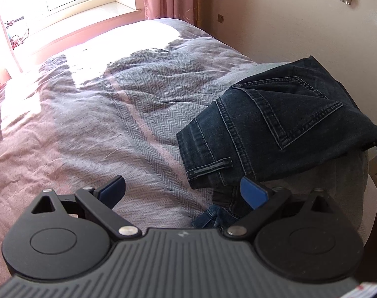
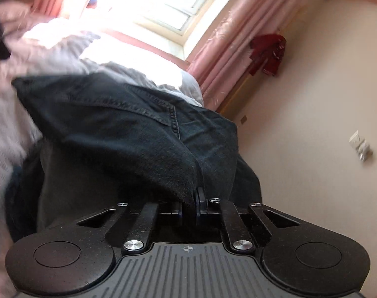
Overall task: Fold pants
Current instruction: 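Grasp the dark blue jeans from the pile with the right gripper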
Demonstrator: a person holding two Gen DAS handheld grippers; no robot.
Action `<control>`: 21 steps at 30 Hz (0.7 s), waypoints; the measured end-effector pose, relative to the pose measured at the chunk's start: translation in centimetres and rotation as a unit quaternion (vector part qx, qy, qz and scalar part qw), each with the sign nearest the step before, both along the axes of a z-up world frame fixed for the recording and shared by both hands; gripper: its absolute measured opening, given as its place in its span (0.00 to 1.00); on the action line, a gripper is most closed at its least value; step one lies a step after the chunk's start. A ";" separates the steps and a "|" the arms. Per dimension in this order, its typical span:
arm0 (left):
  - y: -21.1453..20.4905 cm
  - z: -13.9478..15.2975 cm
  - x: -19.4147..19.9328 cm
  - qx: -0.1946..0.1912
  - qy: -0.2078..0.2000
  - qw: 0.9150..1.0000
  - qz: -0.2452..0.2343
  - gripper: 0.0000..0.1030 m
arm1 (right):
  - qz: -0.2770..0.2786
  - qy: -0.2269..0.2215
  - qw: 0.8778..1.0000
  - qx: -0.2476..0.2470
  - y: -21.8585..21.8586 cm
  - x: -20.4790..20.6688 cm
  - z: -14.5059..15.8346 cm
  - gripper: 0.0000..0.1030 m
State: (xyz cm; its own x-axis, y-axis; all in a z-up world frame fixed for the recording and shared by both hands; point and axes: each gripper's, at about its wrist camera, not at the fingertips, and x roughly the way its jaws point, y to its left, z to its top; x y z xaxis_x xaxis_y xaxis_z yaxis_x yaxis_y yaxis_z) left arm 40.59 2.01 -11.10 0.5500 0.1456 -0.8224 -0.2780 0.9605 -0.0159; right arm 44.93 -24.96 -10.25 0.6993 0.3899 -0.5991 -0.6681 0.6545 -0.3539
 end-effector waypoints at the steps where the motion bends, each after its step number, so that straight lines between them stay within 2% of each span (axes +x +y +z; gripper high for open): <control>1: 0.3 0.1 -0.5 -0.002 -0.002 1.000 0.004 0.95 | -0.013 0.023 0.998 0.049 -0.3 -0.2 1.4 0.04; 3: 1.0 0.6 -1.8 -0.006 -0.007 1.000 0.014 0.94 | -0.032 0.050 0.991 0.117 -0.6 -0.9 3.7 0.04; 7: 2.4 2.1 -5.4 -0.013 -0.024 0.999 0.039 0.94 | -0.025 0.108 0.966 0.233 0.6 -2.9 9.0 0.04; 10: 3.7 3.4 -9.0 -0.020 -0.041 0.997 0.064 0.94 | -0.002 0.133 0.956 0.262 3.7 -5.0 12.2 0.04; 15: 7.3 5.9 -17.9 -0.025 -0.077 0.988 0.128 0.94 | 0.047 0.163 0.940 0.296 9.8 -9.5 17.3 0.04; 18: 10.5 7.3 -24.7 -0.025 -0.095 0.979 0.178 0.94 | 0.095 0.155 0.931 0.317 13.8 -15.1 21.5 0.04; 21: 14.1 8.9 -32.5 -0.018 -0.116 0.965 0.235 0.94 | 0.132 0.145 0.918 0.344 18.0 -20.7 24.6 0.04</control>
